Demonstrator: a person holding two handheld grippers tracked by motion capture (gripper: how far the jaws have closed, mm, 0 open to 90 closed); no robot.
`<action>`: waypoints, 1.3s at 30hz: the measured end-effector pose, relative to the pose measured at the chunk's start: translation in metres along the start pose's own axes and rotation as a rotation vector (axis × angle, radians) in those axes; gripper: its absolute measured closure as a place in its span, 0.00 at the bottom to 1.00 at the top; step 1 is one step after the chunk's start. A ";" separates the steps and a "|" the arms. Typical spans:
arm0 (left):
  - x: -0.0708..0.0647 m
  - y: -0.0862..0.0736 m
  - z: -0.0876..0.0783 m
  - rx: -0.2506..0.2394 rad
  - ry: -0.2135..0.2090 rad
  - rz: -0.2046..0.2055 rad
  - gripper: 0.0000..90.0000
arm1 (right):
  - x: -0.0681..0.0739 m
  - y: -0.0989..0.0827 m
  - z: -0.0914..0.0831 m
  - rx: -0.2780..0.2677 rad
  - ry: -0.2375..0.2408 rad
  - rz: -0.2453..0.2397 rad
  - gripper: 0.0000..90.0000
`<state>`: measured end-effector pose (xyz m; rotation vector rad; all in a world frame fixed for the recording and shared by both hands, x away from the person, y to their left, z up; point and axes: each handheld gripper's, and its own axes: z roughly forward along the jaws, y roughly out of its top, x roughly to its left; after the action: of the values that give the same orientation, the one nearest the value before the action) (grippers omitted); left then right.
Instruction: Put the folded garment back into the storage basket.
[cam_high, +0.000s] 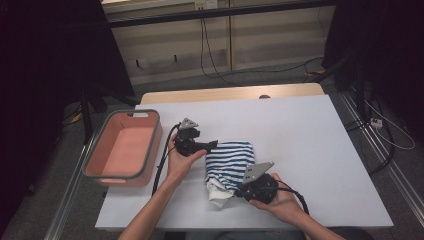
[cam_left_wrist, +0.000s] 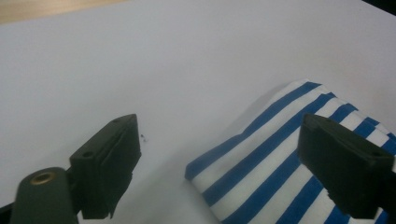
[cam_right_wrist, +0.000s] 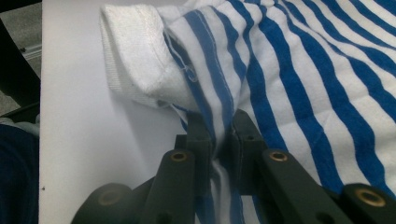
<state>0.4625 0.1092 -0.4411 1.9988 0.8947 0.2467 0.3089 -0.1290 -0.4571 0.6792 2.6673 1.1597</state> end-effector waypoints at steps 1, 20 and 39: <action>0.000 -0.001 0.001 0.010 -0.004 0.003 0.20 | 0.000 0.000 0.000 0.000 0.002 -0.003 0.90; 0.009 -0.012 0.013 0.080 -0.021 -0.026 0.60 | 0.000 0.000 0.001 0.003 -0.005 -0.020 0.89; 0.003 -0.021 0.015 0.103 0.005 0.026 0.72 | -0.001 0.000 0.001 0.004 0.004 -0.020 0.89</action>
<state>0.4616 0.1083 -0.4665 2.1063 0.9013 0.2241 0.3098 -0.1286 -0.4584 0.6500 2.6741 1.1519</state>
